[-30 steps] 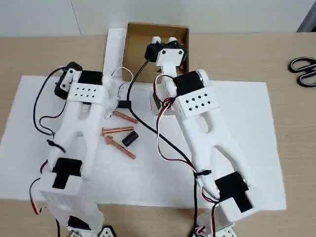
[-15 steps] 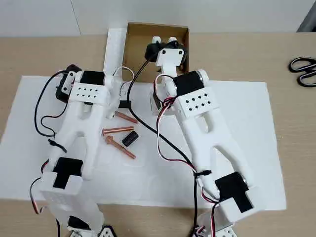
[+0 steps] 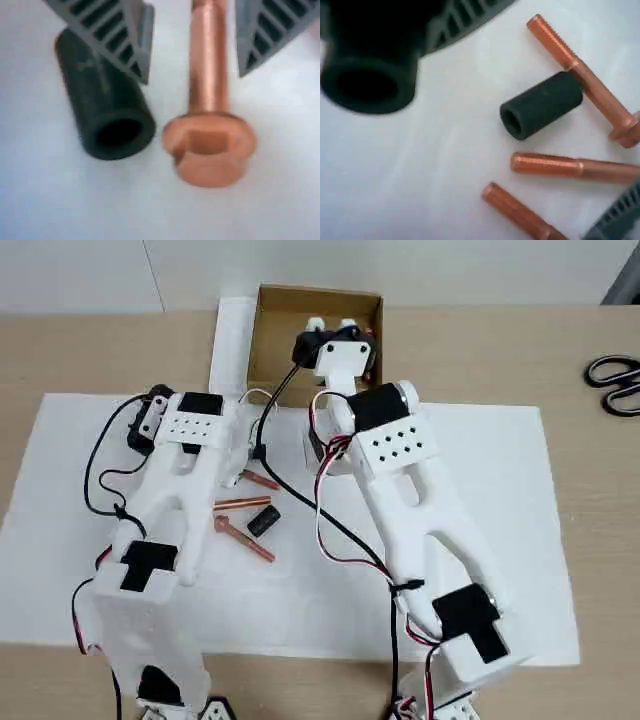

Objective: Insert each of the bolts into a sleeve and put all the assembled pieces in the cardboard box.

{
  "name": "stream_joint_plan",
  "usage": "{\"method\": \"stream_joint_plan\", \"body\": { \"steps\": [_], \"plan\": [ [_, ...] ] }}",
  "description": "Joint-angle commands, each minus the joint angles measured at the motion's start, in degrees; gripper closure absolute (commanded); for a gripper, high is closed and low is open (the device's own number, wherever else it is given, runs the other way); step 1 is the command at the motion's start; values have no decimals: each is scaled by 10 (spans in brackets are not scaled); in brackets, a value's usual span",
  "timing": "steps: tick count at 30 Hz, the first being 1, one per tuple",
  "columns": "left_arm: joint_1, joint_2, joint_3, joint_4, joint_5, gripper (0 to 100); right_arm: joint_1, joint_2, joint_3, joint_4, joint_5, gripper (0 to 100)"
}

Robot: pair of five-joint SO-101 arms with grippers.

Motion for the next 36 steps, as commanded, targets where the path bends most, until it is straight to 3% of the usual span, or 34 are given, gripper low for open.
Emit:
{"method": "stream_joint_plan", "body": {
  "steps": [1, 10, 13, 15, 24, 27, 30, 36],
  "plan": [
    [7, 10, -18, -19, -2, 892, 7, 1, -31, -12, -3, 994],
    [7, 63, -21, -23, 0, 901, 7, 3, -32, -13, -3, 994],
    [6, 60, -21, -18, -2, 998, 7, 5, -33, -13, -3, 994],
    [5, 60, -29, -4, -2, 988, 7, 5, -33, -13, -3, 994],
    [7, 60, -204, 210, -54, 994, 7, 4, -33, -13, -3, 994],
    [10, 60, -292, 281, -98, 994, 6, 1, -33, -13, -3, 994],
    [7, 54, -369, 282, -196, 993, 6, 1, -34, -13, -3, 994],
    [-19, -61, -506, 276, -323, 993, 7, -1, -50, -36, -3, 991]
  ]
}}
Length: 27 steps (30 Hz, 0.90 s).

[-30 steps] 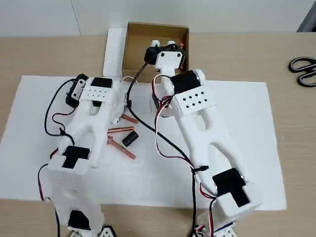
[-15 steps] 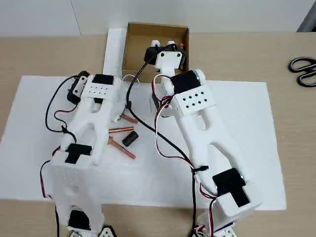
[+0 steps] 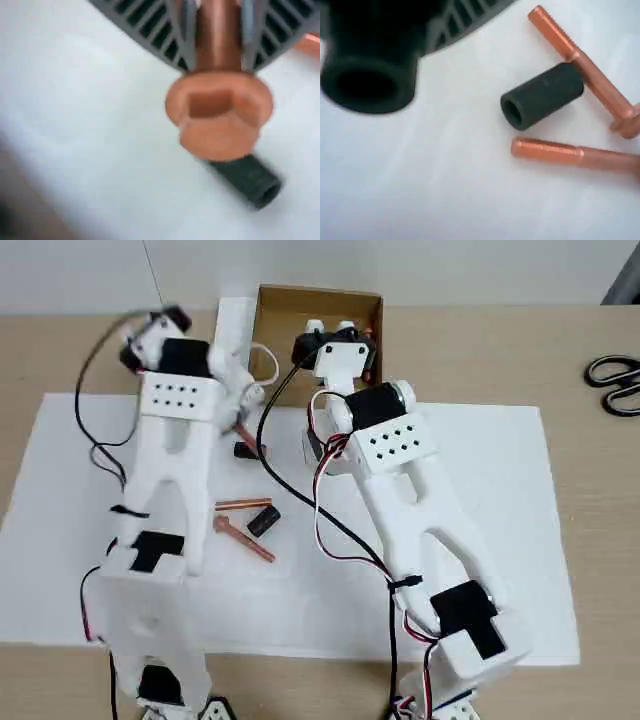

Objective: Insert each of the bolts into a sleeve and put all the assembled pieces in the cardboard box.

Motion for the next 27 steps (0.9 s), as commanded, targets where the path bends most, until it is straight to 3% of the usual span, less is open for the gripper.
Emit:
{"method": "stream_joint_plan", "body": {
  "steps": [1, 3, 8, 17, 23, 27],
  "plan": [
    [-22, -115, -111, 2, -101, 993, 7, -14, -53, -28, -3, 991],
    [-27, -155, -158, 3, -156, 993, 7, -36, -64, -48, -3, 991],
    [-39, -214, -188, 11, -199, 993, 4, -93, -66, -132, -3, 991],
    [-34, -230, -95, 11, -285, 994, 5, -112, -66, -177, -2, 991],
    [38, -348, -73, 11, -309, 994, 3, -159, -66, -181, 41, 991],
    [77, -397, 56, 2, -309, 994, -12, -194, -20, -182, 41, 991]
  ]
}}
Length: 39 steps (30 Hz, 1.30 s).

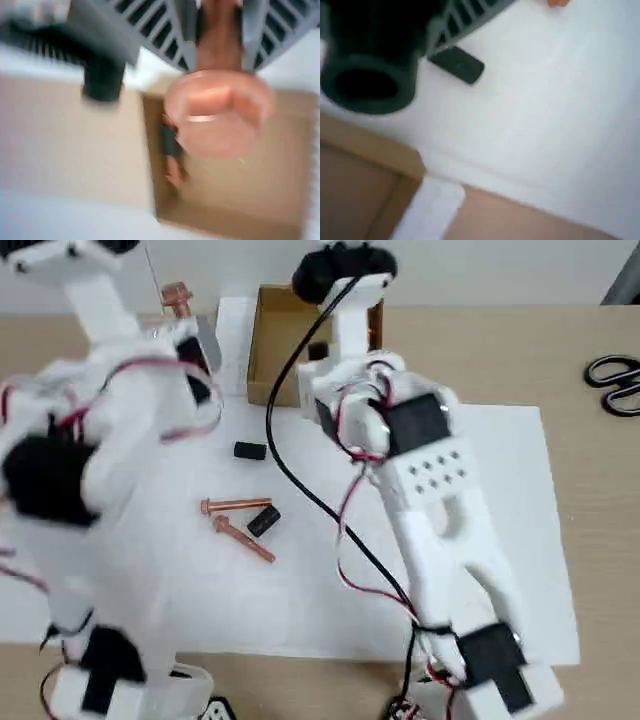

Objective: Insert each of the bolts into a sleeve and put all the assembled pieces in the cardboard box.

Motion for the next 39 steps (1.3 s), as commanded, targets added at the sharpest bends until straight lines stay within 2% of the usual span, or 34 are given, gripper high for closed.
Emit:
{"method": "stream_joint_plan", "body": {
  "steps": [1, 3, 6, 13, 17, 23, 32, 35, 39],
  "plan": [
    [21, -49, 108, -13, -4, 994, -29, -54, 31, -11, 6, 991],
    [21, -77, 171, -58, -4, 994, -56, -77, 76, -19, 4, 991],
    [25, -134, 283, -138, -4, 994, -82, -116, 170, -92, 4, 991],
    [22, -340, 537, -332, -8, 994, -77, -238, 391, -276, 6, 994],
    [25, -419, 646, -391, -4, 994, -61, -278, 455, -323, 7, 995],
    [25, -443, 703, -415, 25, 994, -82, -291, 498, -325, 7, 995],
    [22, -443, 720, -412, 47, 994, -166, -291, 528, -357, 8, 995],
    [20, -445, 727, -399, 56, 994, -167, -291, 529, -356, 8, 995],
    [-17, -447, 721, -381, 106, 994, -166, -292, 529, -337, 8, 995]
  ]
}}
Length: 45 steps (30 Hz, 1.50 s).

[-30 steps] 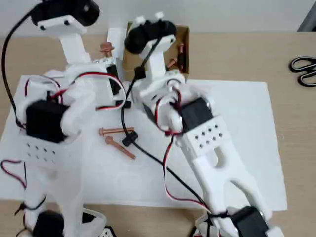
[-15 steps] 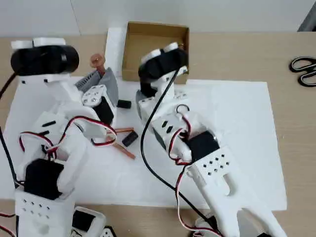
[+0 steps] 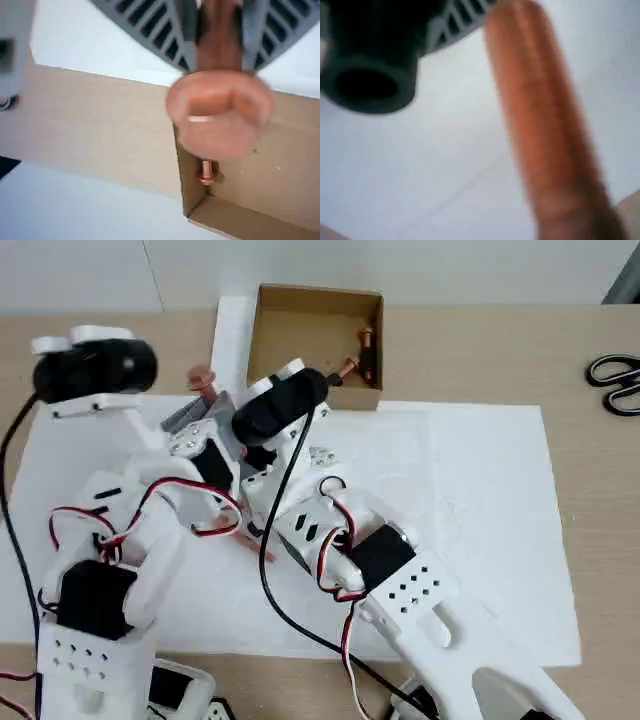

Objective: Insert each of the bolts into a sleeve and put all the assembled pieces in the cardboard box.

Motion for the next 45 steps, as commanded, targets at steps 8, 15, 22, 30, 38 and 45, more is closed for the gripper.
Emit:
{"method": "stream_joint_plan", "body": {
  "steps": [8, 15, 22, 30, 38, 45],
  "plan": [
    [-35, -11, -19, 49, 30, 994, -4, -94, 55, 5, 3, 995],
    [5, -9, -18, 55, 38, 994, -6, -156, 137, -44, 4, 995],
    [20, -8, -18, 55, 55, 994, -39, -160, 142, -44, 2, 995],
    [19, -9, -18, 58, 55, 994, -40, -174, 142, 1, 0, 995],
    [21, -9, -18, 58, 55, 994, -39, -228, 164, 4, 4, 995],
    [22, -9, -18, 66, 55, 994, -40, -228, 164, 3, 4, 995]
  ]
}}
